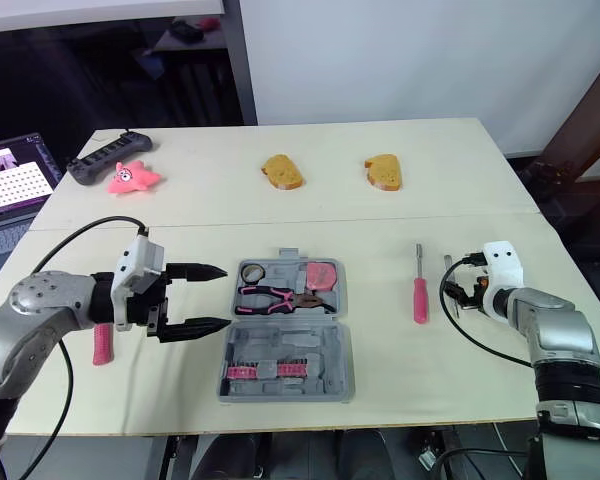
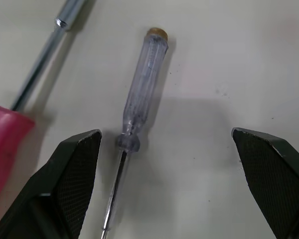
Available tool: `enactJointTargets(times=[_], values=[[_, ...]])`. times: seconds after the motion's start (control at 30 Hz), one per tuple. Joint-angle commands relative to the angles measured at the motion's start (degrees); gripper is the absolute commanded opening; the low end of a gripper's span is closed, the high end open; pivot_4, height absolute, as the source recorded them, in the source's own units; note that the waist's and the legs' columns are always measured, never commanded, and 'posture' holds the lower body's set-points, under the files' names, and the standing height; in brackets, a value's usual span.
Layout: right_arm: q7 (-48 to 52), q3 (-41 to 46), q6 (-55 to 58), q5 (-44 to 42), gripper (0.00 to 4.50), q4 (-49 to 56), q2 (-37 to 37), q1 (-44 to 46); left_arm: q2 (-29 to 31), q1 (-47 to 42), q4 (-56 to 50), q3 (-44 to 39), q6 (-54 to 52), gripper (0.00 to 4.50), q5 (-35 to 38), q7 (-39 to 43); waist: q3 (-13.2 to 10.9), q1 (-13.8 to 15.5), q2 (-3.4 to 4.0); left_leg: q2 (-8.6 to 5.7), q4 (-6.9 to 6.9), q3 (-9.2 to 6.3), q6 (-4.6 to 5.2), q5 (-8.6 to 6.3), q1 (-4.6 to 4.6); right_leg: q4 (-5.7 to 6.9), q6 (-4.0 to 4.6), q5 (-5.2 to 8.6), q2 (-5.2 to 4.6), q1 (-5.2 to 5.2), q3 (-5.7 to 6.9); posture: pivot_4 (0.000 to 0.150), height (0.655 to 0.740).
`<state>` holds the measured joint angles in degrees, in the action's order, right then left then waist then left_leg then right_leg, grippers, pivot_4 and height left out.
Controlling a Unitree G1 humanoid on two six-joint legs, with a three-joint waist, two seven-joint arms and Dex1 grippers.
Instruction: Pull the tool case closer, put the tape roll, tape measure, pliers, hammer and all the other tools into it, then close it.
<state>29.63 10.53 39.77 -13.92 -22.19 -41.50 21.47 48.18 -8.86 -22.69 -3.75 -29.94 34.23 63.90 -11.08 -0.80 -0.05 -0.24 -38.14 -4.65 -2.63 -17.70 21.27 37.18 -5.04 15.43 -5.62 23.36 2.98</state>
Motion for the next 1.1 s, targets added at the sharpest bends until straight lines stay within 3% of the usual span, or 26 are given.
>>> enactJointTargets(times=[0.03,0.1,0.33,0.53,0.67,0.83,0.97,1.1], values=[[0.46,-0.32,-1.58,0.64,4.20,-1.94,1.16,1.29,1.21,0.42,-1.18,-1.38,0.55,4.50,-0.55,-0.30,0.00,-0.05,-0.01,0.00,0.00,0.00,0.00,0.00,0.00,0.00,0.01,0.00,0.00,0.00,0.00,0.150,0.7400],[0.73,-0.71,-1.57,0.68,3.66,-2.27,1.88,1.33,1.40,0.18,-0.77,-1.51,0.65,4.50,-0.48,-0.30,0.02,-0.13,-0.02,0.00,0.00,0.00,0.00,0.00,-0.03,0.01,0.03,-0.02,0.01,-0.01,0.00,0.150,0.7400],[1.22,-0.76,-1.28,1.02,0.13,-1.36,2.83,0.99,1.12,-1.38,0.66,-0.36,1.12,4.50,-1.09,0.01,0.03,-0.09,-0.05,0.01,0.00,0.01,0.00,0.00,-0.05,0.01,0.03,-0.03,0.02,-0.02,-0.01,0.150,0.7400],[3.89,-0.43,3.30,0.73,0.05,10.05,-3.25,0.90,0.98,-2.04,2.23,0.00,1.87,4.50,-1.59,0.83,-0.03,0.02,0.07,0.01,0.00,0.02,0.00,0.00,0.01,0.03,0.03,-0.03,0.02,0.04,-0.01,0.150,0.7400],[8.02,-5.06,6.84,0.45,0.05,19.33,-6.81,6.21,1.52,-0.86,3.91,-0.87,2.89,4.50,-2.32,1.21,-0.07,-0.59,0.14,0.01,0.00,0.04,0.00,0.00,0.01,0.06,0.03,-0.03,0.02,0.09,-0.04,0.150,0.7400],[20.05,-21.62,12.77,2.43,0.05,29.15,-11.25,18.31,2.87,2.76,7.48,-3.86,6.08,4.50,-3.61,2.65,-0.08,-1.18,0.15,0.08,0.05,0.00,0.00,0.00,-0.02,0.11,0.07,-0.04,0.15,0.15,-0.10,0.150,0.7400],[31.26,-33.14,16.95,1.29,0.05,31.18,-10.52,28.43,5.23,8.29,10.14,-8.31,9.78,4.50,-4.50,5.17,-0.09,-1.39,0.12,0.09,0.06,-0.01,0.01,0.00,0.12,0.06,0.07,-0.05,0.12,0.28,-0.09,0.150,0.7400],[35.89,-43.41,20.44,3.34,0.05,31.02,-6.65,35.87,5.42,14.53,9.70,-13.01,12.02,4.50,-4.26,5.98,-0.09,-1.22,0.12,0.07,0.06,0.04,0.01,-0.01,0.21,0.02,0.06,-0.05,0.05,0.36,-0.10,0.150,0.7400]])
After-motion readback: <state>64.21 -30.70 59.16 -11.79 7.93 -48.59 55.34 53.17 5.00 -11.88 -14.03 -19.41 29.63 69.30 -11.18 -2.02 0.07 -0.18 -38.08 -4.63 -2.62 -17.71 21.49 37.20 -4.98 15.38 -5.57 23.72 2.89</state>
